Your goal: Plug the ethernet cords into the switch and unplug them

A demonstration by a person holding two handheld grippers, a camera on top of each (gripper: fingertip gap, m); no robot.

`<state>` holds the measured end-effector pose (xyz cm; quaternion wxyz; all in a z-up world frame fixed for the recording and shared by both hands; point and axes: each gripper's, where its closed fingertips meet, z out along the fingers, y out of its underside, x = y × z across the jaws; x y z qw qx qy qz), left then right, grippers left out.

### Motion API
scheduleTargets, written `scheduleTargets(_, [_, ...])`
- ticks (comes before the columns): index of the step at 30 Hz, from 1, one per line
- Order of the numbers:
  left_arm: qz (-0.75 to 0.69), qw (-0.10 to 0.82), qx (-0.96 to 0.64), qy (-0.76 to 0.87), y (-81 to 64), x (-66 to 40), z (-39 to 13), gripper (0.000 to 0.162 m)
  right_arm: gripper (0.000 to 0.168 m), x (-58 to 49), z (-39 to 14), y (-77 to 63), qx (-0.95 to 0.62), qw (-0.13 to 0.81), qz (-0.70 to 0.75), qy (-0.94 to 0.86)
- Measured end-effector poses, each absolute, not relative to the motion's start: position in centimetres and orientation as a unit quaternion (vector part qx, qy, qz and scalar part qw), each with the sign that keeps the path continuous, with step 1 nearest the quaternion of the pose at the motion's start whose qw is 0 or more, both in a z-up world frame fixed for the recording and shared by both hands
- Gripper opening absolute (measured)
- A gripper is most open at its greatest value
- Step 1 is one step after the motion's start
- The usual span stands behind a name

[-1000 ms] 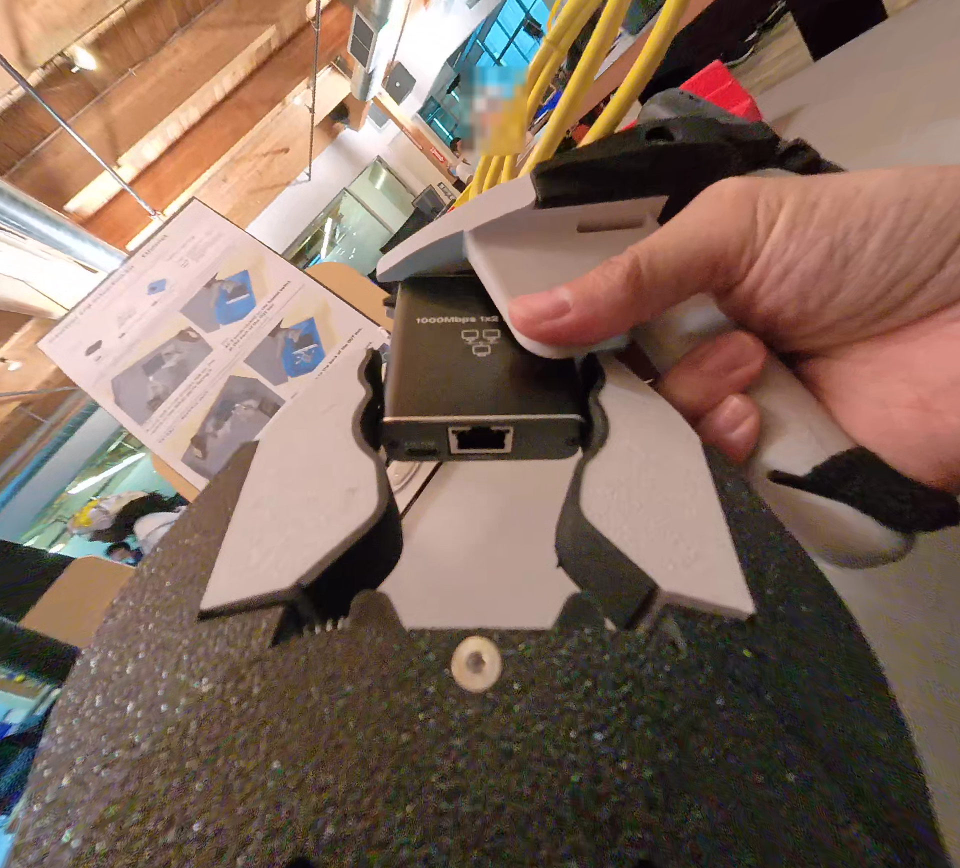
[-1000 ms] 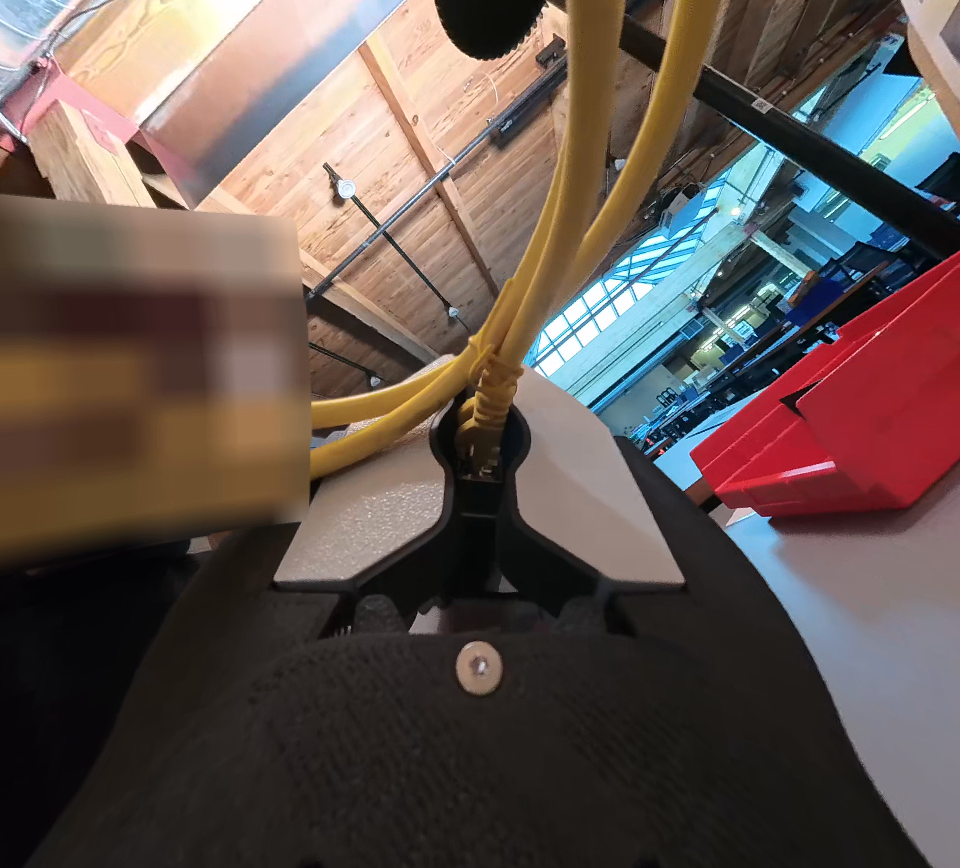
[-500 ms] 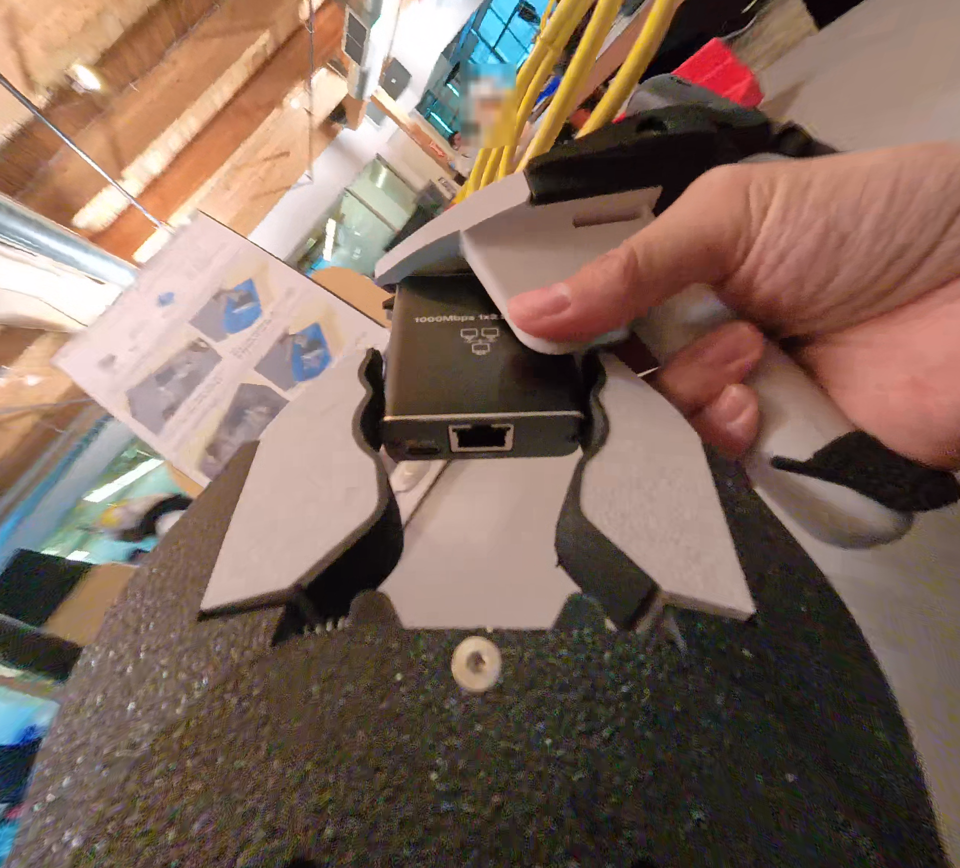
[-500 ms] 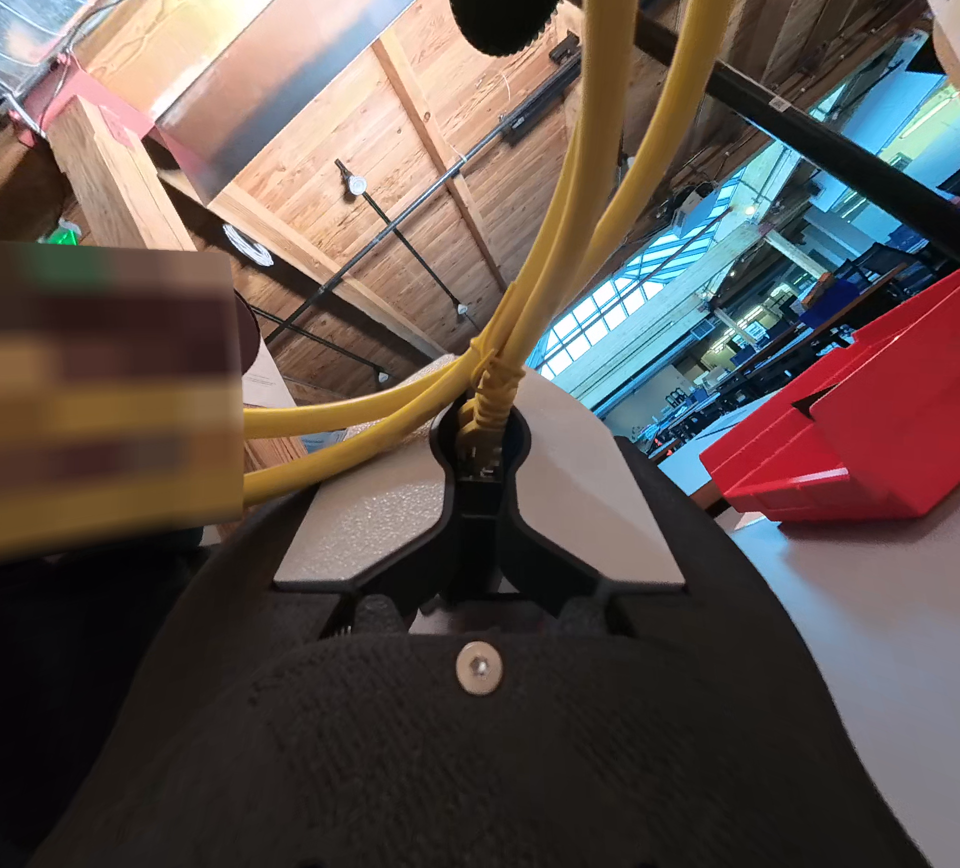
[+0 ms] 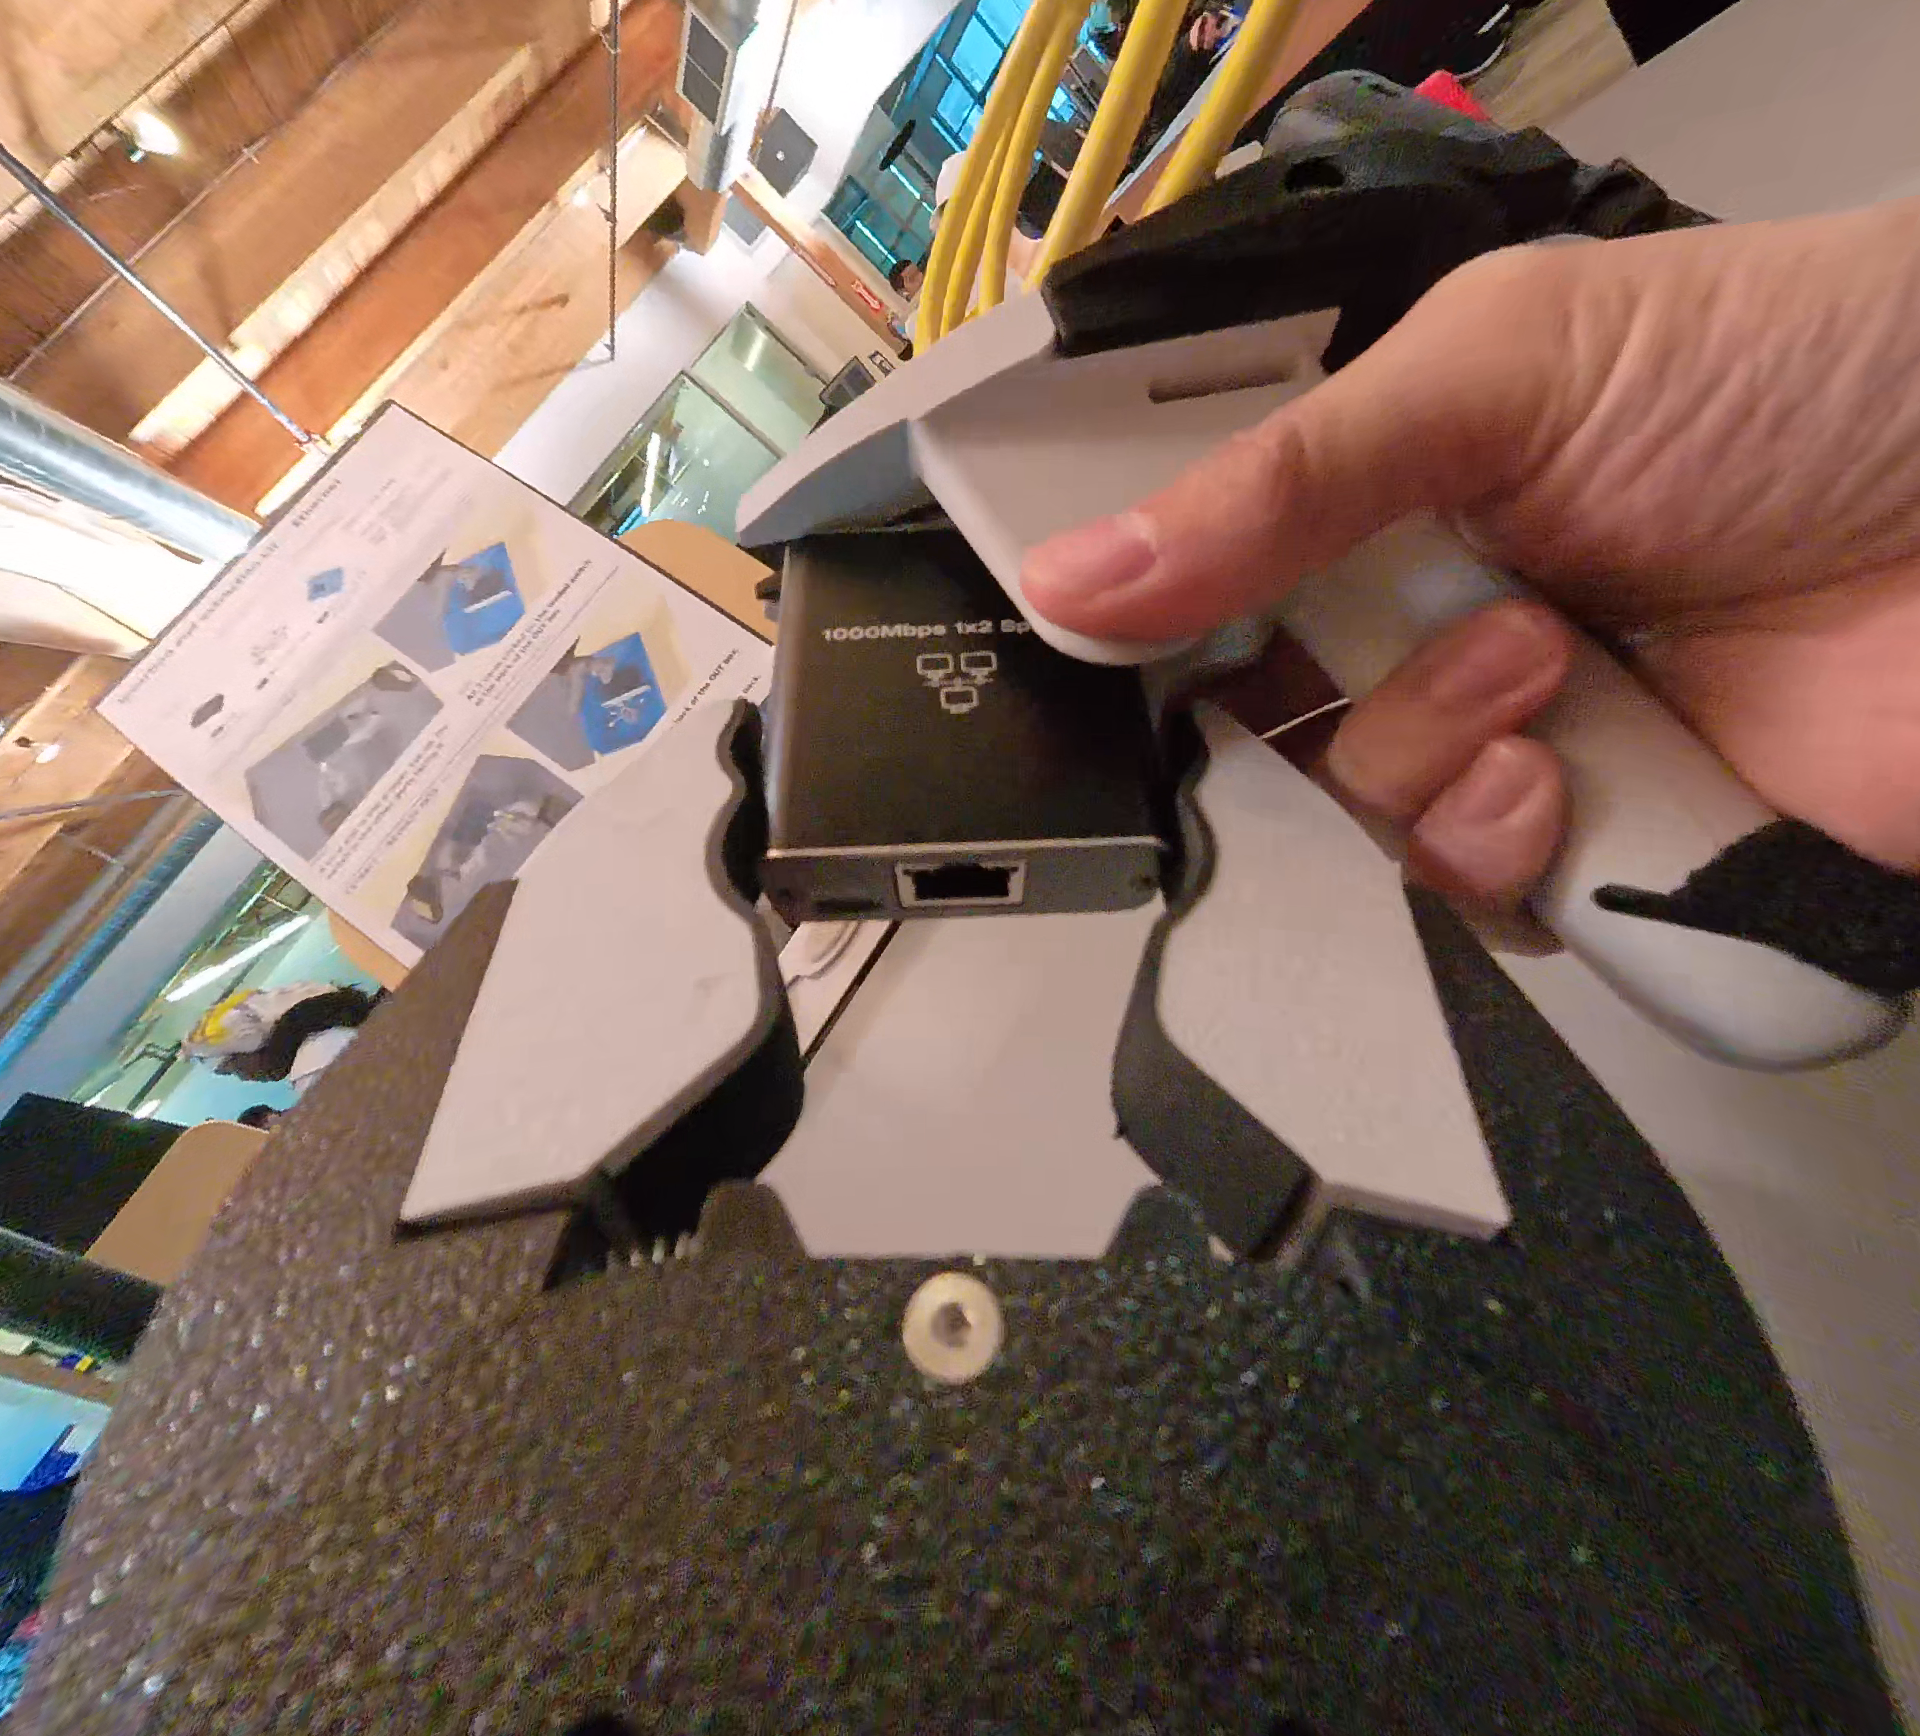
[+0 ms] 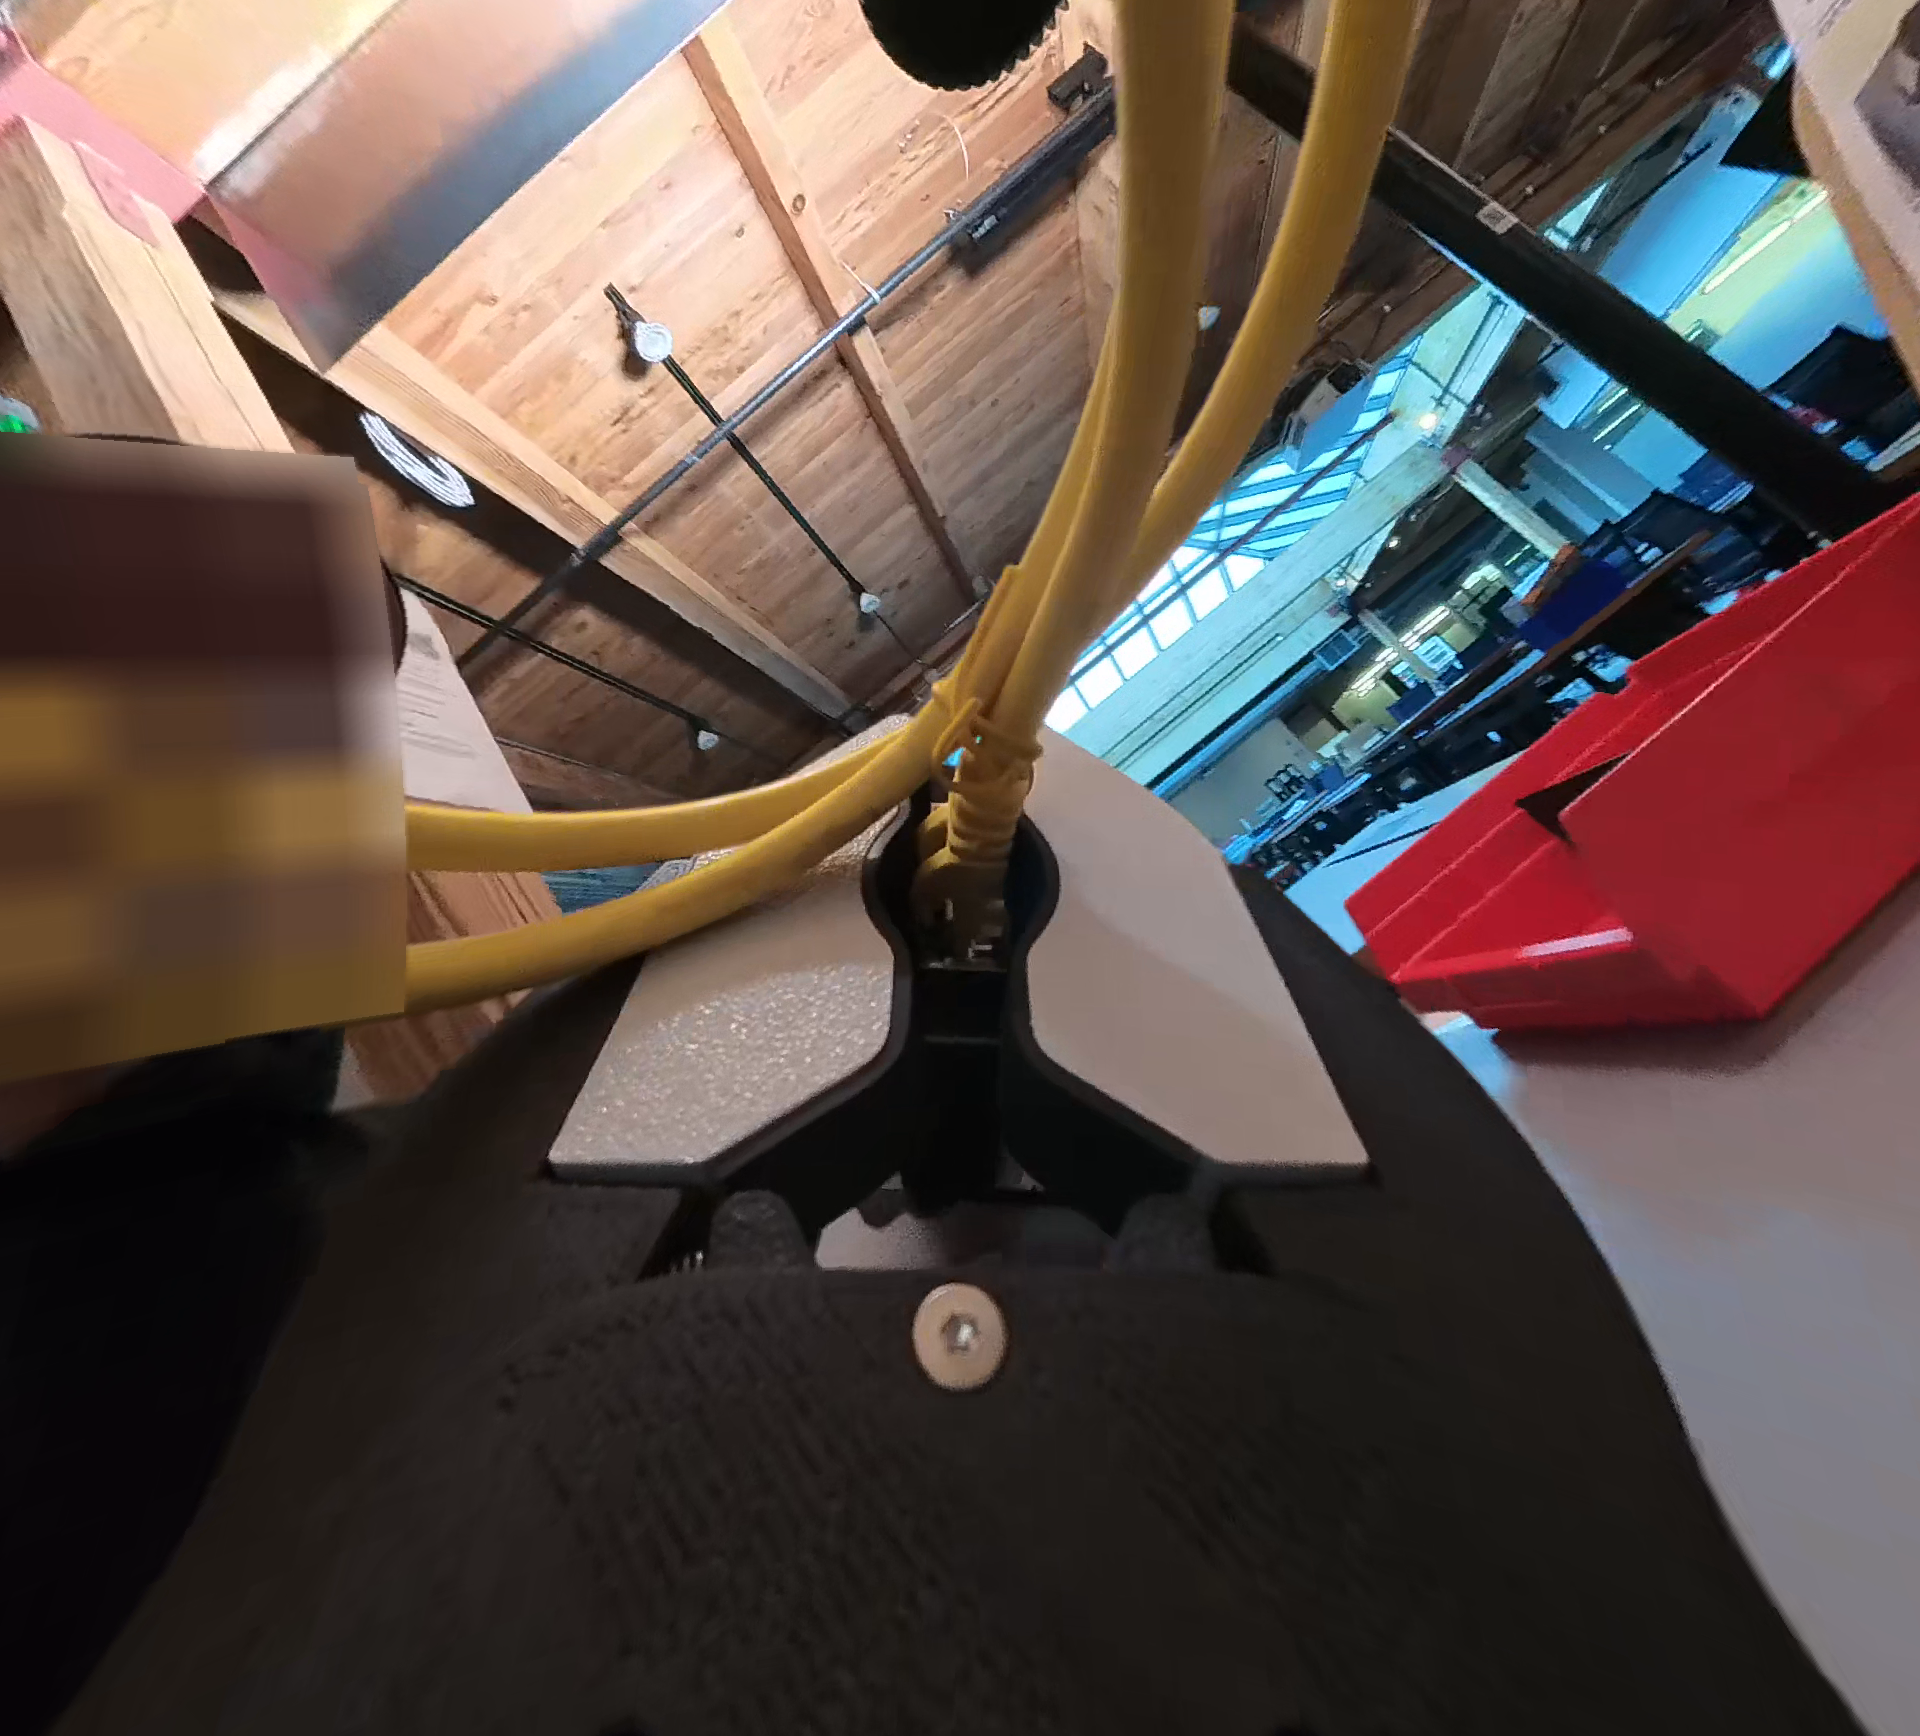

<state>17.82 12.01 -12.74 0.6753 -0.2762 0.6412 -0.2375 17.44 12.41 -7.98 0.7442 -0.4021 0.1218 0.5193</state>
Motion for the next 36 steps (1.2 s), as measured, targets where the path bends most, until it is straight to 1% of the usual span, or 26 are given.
scheduleTargets(3, [-0.247,0.673,-0.276,0.640,12.2,17.6,-12.1,0.074,0.015,17.3,-7.6,12.6,-0.402,0.743,0.518,0.134])
scheduleTargets(5, [-0.246,0.685,-0.274,0.628,12.6,17.2,-11.2,0.074,0.037,16.4,-7.1,12.8,-0.434,0.744,0.495,0.116])
scheduleTargets(7, [-0.239,0.705,-0.271,0.610,13.5,16.7,-9.9,0.074,0.048,15.3,-7.4,13.2,-0.501,0.745,0.433,0.078])
scheduleTargets(10, [-0.316,0.694,-0.287,0.580,14.7,15.5,-7.5,0.074,0.059,13.6,-7.4,13.1,-0.555,0.734,0.390,0.026])
scheduleTargets(12, [-0.410,0.643,-0.317,0.564,15.4,15.0,-6.5,0.074,0.061,13.0,-7.2,12.9,-0.561,0.731,0.388,0.007])
scheduleTargets(14, [-0.530,0.560,-0.348,0.533,16.1,14.5,-5.8,0.074,0.059,13.0,-6.4,12.3,-0.537,0.737,0.411,0.007])
scheduleTargets(17, [-0.727,0.377,-0.373,0.436,17.2,13.5,-4.5,0.074,0.049,13.9,-6.1,12.1,-0.522,0.744,0.416,0.029])
scheduleTargets(19, [-0.799,0.276,-0.381,0.374,18.1,13.3,-4.4,0.074,0.044,14.6,-7.0,12.6,-0.540,0.741,0.395,0.052])
scheduleTargets(21, [-0.827,0.219,-0.387,0.345,18.4,13.5,-4.9,0.074,0.037,14.3,-6.9,12.7,-0.533,0.745,0.398,0.050])
scheduleTargets(24, [-0.845,0.170,-0.390,0.324,18.0,13.9,-5.3,0.074,0.031,13.7,-7.1,13.1,-0.547,0.746,0.378,0.042])
scheduleTargets(26, [-0.852,0.150,-0.389,0.316,17.7,13.9,-5.4,0.074,0.032,13.8,-7.6,13.5,-0.561,0.751,0.347,0.042])
scheduleTargets(29, [-0.870,0.108,-0.371,0.306,17.1,13.7,-5.2,0.074,0.032,13.7,-6.7,13.2,-0.536,0.771,0.341,0.039])
scheduleTargets(32, [-0.875,0.071,-0.357,0.320,16.1,13.6,-5.4,0.074,0.026,14.8,-5.3,12.0,-0.496,0.807,0.317,0.051])
scheduleTargets(36, [-0.870,0.063,-0.351,0.341,15.0,13.7,-5.8,0.074,0.009,14.9,-4.5,11.2,-0.494,0.818,0.292,0.037])
